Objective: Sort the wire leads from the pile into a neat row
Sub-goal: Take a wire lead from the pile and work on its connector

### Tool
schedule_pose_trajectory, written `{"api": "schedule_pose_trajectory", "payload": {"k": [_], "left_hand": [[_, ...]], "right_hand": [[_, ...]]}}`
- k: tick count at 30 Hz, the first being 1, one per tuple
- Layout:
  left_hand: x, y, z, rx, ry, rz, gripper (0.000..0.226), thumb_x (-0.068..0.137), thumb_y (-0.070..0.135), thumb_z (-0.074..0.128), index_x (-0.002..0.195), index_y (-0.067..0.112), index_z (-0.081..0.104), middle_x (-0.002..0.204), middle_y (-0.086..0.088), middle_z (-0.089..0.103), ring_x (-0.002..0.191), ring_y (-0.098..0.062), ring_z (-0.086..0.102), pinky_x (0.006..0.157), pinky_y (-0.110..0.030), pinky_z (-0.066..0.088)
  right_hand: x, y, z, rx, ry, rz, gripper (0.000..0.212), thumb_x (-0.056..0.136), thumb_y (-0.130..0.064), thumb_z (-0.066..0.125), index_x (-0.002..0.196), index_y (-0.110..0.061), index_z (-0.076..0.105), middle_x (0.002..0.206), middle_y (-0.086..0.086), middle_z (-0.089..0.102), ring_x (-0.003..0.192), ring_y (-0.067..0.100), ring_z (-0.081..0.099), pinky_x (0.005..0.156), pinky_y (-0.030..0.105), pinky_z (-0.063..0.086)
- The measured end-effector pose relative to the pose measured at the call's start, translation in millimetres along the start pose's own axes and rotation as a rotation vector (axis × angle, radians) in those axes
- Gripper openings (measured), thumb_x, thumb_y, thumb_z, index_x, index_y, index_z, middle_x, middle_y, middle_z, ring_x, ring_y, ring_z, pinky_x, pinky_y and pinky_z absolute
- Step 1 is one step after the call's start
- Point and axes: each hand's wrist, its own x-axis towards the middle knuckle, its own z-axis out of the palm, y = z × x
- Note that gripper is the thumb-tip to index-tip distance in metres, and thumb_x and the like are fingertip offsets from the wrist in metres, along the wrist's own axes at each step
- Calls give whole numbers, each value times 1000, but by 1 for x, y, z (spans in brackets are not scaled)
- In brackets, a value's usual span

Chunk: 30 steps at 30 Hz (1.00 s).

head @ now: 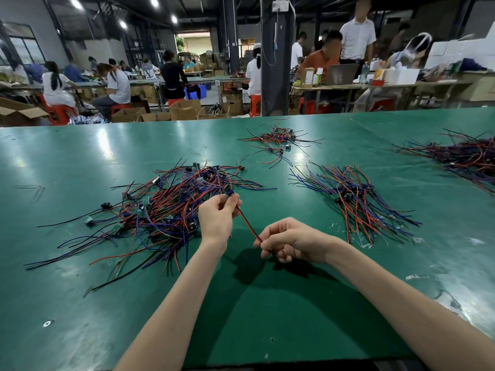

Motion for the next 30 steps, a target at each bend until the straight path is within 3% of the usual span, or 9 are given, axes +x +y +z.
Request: {"api": "schedule_pose_trajectory", "payload": {"k": [7, 10, 17, 24, 30], "left_hand": [[-11, 1, 10, -21, -127, -16, 20, 90, 10, 62, 71, 13, 67, 65, 5, 66, 53, 1, 57, 59, -14, 51], [-16, 2, 15, -71, -183, -50, 17, 90, 9, 63, 73, 9, 66, 63, 5, 66, 52, -1, 56, 58, -15, 52], [-29, -1, 25, -92, -307, -67, 16, 89, 1, 61, 73, 5, 65, 61, 2, 66, 53, -7, 60, 60, -21, 55], [-29, -7, 25, -66, -262, 1, 13, 88, 6, 64, 75, 6, 66, 65, 2, 67, 57, -6, 61, 62, -20, 55], [-15, -7, 17, -85, -95, 13, 15, 89, 12, 65, 74, 13, 68, 68, 4, 68, 61, -1, 60, 65, -15, 52]], "right_hand": [[-4, -2, -5, -92, -98, 31, 13, 86, -5, 63, 76, -14, 61, 75, 7, 70, 44, 4, 39, 38, 11, 30], [-1, -2, -4, -96, 26, 0, 14, 87, -15, 66, 73, -16, 63, 64, -4, 63, 43, 1, 36, 37, 11, 28], [6, 1, -10, 52, 289, -105, 14, 87, -10, 64, 73, -7, 64, 58, 3, 66, 37, 5, 45, 33, 14, 32], [7, -1, -9, 54, 304, -94, 15, 87, -6, 63, 72, -5, 64, 54, 4, 64, 35, 4, 46, 32, 14, 32], [7, 2, -10, -18, 258, -61, 17, 84, -6, 66, 67, -7, 65, 57, 7, 65, 36, 6, 44, 34, 15, 31]]}}
